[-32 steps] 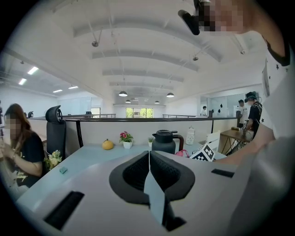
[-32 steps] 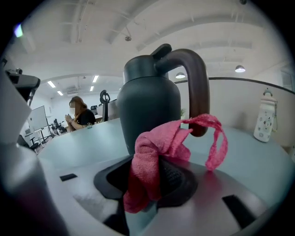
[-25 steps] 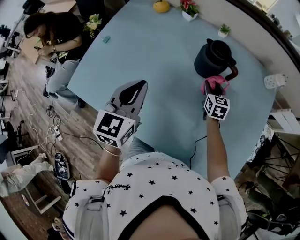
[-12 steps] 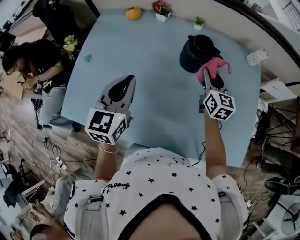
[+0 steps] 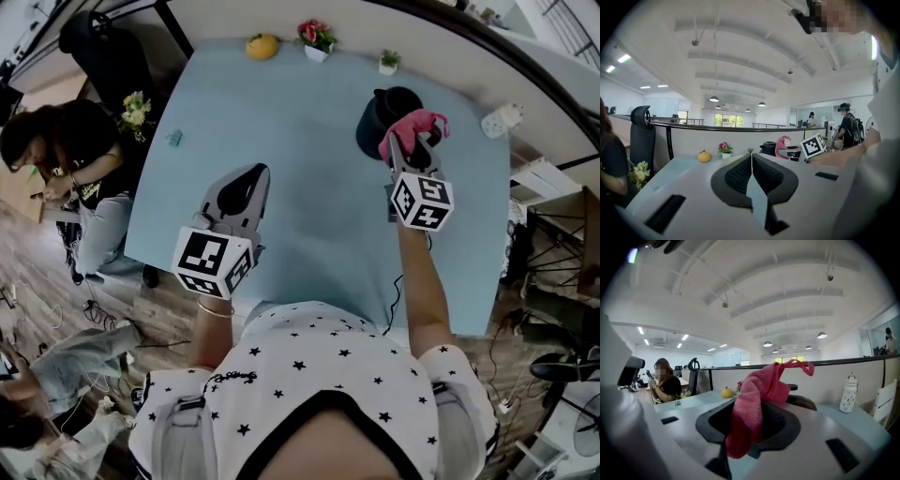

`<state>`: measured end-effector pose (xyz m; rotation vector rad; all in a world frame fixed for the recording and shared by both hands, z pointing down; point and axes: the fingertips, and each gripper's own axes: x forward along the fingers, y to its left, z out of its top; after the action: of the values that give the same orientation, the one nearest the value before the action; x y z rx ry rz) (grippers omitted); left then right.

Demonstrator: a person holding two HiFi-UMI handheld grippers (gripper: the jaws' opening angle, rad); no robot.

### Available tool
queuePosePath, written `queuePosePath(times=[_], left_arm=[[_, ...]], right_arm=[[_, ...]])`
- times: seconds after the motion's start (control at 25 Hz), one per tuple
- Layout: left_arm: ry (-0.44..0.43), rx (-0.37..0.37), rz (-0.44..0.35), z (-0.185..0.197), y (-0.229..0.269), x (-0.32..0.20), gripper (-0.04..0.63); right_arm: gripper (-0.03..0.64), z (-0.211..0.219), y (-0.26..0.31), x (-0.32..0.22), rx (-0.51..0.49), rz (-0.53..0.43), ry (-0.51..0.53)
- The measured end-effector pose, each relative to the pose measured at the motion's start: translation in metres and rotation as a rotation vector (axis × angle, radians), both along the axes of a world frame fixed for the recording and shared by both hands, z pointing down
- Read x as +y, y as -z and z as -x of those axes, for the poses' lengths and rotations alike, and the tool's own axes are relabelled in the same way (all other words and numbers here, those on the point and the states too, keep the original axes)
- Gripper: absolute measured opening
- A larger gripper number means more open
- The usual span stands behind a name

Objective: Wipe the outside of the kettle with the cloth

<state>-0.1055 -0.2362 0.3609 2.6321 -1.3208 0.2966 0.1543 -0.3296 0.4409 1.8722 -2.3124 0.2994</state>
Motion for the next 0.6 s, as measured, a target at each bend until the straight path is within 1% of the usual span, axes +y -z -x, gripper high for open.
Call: queuePosePath(times=[0.2,0.36,0.48,0.6], left_arm=[[-0.002,0.0,0.005,-0.001,0.0,-0.002,0.029],[0.009,-0.001,-0.001,0.0,0.0,-0.005,0.029],[0.017,-0.001,0.003,0.001,-0.002,-0.005,0.029],[0.019,-0.004,0.014,0.0,-0.007,-0.005,0.029]], right_arm=[[0.137,0.002,-0.023,0.003,0.057,0.054,-0.005],[0.133,0.0,-0.033,0.005,0.078,0.059,-0.019],[0.133,0.001,-0.043,0.01,0.066,0.081,-0.034],[0.134,0.002,-0.058,0.015,0.043,0.127,-0.038]])
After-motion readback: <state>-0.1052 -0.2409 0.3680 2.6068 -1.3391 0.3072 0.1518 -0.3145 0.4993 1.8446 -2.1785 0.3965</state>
